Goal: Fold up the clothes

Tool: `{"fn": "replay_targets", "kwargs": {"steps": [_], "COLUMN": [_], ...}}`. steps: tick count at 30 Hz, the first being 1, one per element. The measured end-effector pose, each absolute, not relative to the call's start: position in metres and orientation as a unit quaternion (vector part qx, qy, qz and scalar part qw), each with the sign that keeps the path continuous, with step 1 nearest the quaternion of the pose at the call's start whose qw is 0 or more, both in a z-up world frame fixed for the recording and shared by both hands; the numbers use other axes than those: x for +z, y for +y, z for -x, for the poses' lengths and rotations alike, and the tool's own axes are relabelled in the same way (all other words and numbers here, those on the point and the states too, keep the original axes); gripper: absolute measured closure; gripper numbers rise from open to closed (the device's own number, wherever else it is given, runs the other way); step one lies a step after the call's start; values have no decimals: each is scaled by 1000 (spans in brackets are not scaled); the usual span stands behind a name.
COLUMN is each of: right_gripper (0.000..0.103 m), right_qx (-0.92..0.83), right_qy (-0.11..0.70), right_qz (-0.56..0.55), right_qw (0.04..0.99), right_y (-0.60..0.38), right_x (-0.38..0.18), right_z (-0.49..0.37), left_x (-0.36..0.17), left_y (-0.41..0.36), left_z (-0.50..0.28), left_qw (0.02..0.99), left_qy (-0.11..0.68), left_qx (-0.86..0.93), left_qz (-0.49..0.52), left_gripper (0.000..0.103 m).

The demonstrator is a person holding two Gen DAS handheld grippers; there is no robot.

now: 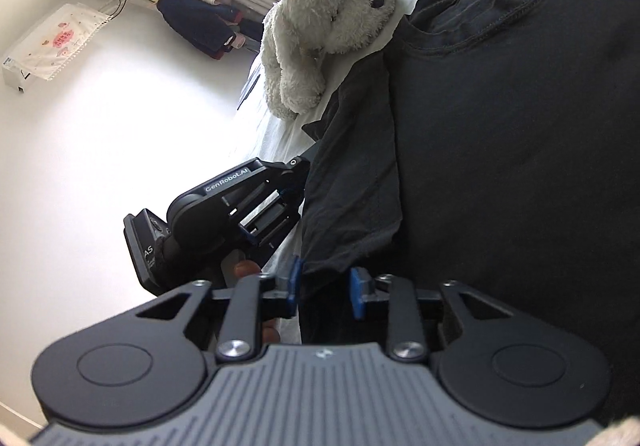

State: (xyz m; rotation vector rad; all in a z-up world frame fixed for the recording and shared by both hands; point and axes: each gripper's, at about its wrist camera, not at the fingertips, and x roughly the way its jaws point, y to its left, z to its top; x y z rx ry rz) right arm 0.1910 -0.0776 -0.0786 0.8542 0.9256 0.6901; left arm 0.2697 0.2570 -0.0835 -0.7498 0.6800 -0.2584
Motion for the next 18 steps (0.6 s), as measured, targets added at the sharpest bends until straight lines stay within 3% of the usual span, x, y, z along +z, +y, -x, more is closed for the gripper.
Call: {"fn": "replay_targets", "kwargs": {"steps": [18], "right_gripper": [98], "right_qx": [338], "right_qy": [428], "right_qz": [-388], "right_qw": [743], "right_y": [-97], "right_x": [-88], "right_z": [-176], "left_x": [-74], "left_y": [270], "left_z": [-267], "left_qw": [882], "left_qy": [294], "left_qx": [-97], "left_qz": [355], "left_gripper": [101]}}
